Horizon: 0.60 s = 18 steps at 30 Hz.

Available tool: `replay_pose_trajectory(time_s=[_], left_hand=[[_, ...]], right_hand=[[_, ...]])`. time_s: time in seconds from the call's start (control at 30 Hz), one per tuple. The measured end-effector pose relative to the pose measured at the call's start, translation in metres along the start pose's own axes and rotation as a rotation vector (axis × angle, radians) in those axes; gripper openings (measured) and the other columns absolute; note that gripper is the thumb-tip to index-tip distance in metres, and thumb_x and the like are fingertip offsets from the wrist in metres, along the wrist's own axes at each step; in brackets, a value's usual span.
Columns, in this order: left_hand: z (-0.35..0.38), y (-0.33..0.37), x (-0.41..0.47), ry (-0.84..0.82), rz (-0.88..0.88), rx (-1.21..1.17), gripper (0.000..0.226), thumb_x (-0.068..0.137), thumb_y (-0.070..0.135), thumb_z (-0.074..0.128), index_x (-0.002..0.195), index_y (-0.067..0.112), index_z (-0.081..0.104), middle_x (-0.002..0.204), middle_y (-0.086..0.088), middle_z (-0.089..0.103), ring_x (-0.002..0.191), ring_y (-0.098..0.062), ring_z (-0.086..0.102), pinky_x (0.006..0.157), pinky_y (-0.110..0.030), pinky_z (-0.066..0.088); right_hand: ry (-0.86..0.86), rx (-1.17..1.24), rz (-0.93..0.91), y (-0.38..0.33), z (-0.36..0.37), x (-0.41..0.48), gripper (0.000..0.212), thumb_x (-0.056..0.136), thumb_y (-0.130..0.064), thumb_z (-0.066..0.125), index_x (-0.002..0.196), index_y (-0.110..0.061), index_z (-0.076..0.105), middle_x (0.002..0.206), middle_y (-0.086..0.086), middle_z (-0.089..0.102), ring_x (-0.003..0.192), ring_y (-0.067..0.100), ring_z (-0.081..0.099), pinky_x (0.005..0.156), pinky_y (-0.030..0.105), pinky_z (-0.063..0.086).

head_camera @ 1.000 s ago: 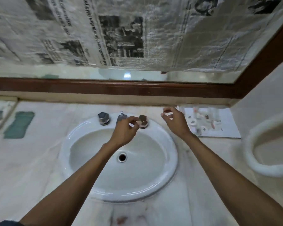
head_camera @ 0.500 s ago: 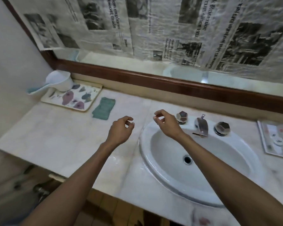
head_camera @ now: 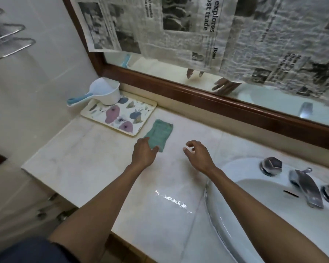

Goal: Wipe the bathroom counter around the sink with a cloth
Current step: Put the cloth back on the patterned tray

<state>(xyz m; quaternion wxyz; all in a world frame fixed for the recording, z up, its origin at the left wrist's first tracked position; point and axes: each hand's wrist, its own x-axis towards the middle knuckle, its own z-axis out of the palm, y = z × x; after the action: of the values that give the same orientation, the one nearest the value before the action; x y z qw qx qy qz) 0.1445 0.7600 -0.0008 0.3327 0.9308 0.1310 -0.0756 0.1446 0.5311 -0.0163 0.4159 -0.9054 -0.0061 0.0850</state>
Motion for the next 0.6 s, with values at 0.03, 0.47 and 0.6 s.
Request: replay_pose_trajectory(time_s=[0.03, 0.47, 0.6], left_hand=[[0.002, -0.002, 0.014, -0.002, 0.004, 0.012, 0.054, 0.092, 0.036, 0.065, 0.137, 0.008, 0.053, 0.131, -0.019, 0.056, 0.123, -0.037, 0.054, 0.099, -0.043, 0.049], [0.039, 0.010, 0.094, 0.097, -0.074, 0.106, 0.061, 0.086, 0.040, 0.071, 0.128, 0.002, 0.049, 0.121, -0.020, 0.062, 0.118, -0.040, 0.053, 0.091, -0.047, 0.047], [0.041, 0.007, 0.106, 0.094, -0.073, 0.034, 0.053, 0.083, 0.028, 0.076, 0.125, 0.002, 0.055, 0.114, -0.021, 0.062, 0.111, -0.040, 0.057, 0.091, -0.044, 0.047]], right_hand=[[0.003, -0.018, 0.006, 0.003, 0.006, 0.011, 0.033, 0.096, -0.035, 0.058, 0.123, -0.015, 0.059, 0.126, 0.005, 0.059, 0.110, 0.024, 0.059, 0.097, 0.036, 0.045], [0.065, -0.272, 0.030, 0.025, 0.040, 0.058, 0.048, 0.098, -0.033, 0.053, 0.140, -0.009, 0.048, 0.153, 0.013, 0.038, 0.144, 0.032, 0.030, 0.115, 0.043, 0.027], [0.114, -0.268, 0.035, 0.024, 0.042, 0.062, 0.046, 0.098, -0.031, 0.053, 0.139, -0.010, 0.050, 0.149, 0.012, 0.042, 0.141, 0.032, 0.034, 0.114, 0.044, 0.030]])
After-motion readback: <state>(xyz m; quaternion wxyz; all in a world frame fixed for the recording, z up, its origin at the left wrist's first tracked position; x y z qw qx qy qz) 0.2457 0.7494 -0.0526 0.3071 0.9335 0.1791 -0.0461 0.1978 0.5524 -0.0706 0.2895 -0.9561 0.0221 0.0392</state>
